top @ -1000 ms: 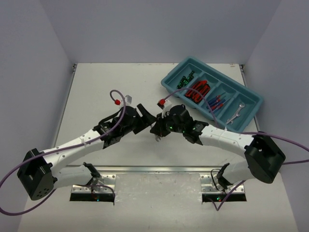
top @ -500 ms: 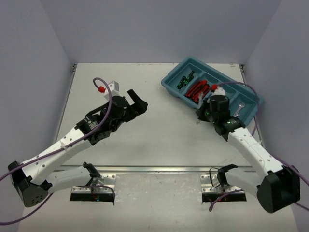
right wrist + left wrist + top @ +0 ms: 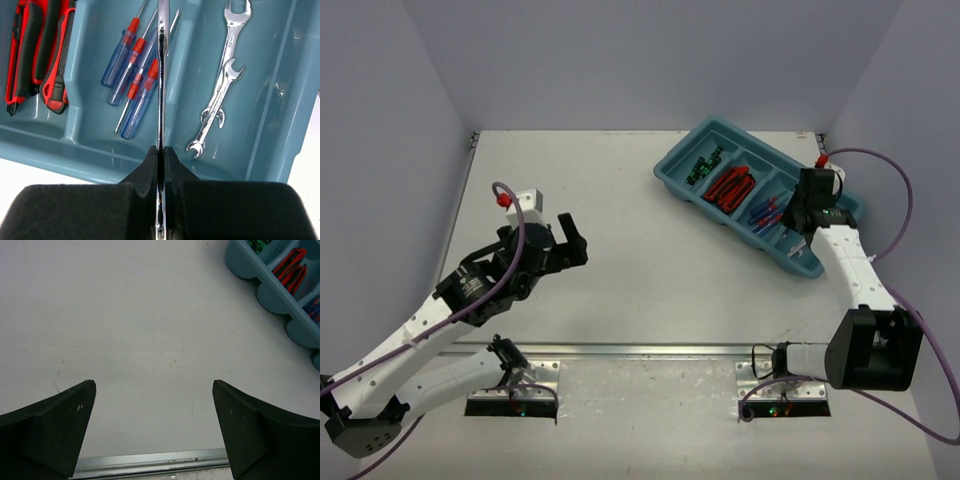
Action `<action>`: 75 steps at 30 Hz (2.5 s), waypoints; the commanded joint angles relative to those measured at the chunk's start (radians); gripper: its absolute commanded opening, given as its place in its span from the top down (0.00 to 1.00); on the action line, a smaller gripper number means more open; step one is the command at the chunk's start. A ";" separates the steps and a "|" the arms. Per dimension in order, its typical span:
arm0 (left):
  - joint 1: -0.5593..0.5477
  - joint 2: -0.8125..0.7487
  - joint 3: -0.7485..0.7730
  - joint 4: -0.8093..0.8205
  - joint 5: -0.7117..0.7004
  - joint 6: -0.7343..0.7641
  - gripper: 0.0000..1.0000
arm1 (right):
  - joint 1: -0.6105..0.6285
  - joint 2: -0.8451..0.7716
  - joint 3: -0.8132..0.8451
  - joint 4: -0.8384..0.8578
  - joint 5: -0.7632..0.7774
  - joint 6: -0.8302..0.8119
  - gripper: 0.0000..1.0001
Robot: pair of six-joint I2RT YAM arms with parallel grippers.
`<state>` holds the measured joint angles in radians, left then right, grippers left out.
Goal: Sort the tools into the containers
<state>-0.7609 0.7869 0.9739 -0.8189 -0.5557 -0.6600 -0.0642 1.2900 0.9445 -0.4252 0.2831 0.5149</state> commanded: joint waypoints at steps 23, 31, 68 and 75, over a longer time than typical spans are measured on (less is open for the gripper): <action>-0.005 -0.056 -0.124 0.058 -0.201 0.061 0.00 | -0.197 0.045 0.059 -0.003 -0.065 -0.023 1.00; -0.005 -0.047 -0.127 0.065 -0.196 0.067 0.00 | -0.197 0.073 0.061 0.004 -0.073 -0.024 1.00; 0.242 -0.168 -0.131 0.095 -0.205 0.073 0.00 | 0.170 -0.469 0.017 -0.163 -0.261 -0.145 0.01; 0.242 -0.258 -0.161 0.112 -0.187 0.080 0.00 | 0.172 -0.694 -0.017 -0.281 -0.211 -0.190 0.01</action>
<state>-0.5247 0.5462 0.8287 -0.7611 -0.7582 -0.6014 0.1070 0.6385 0.9586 -0.6142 0.0635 0.3689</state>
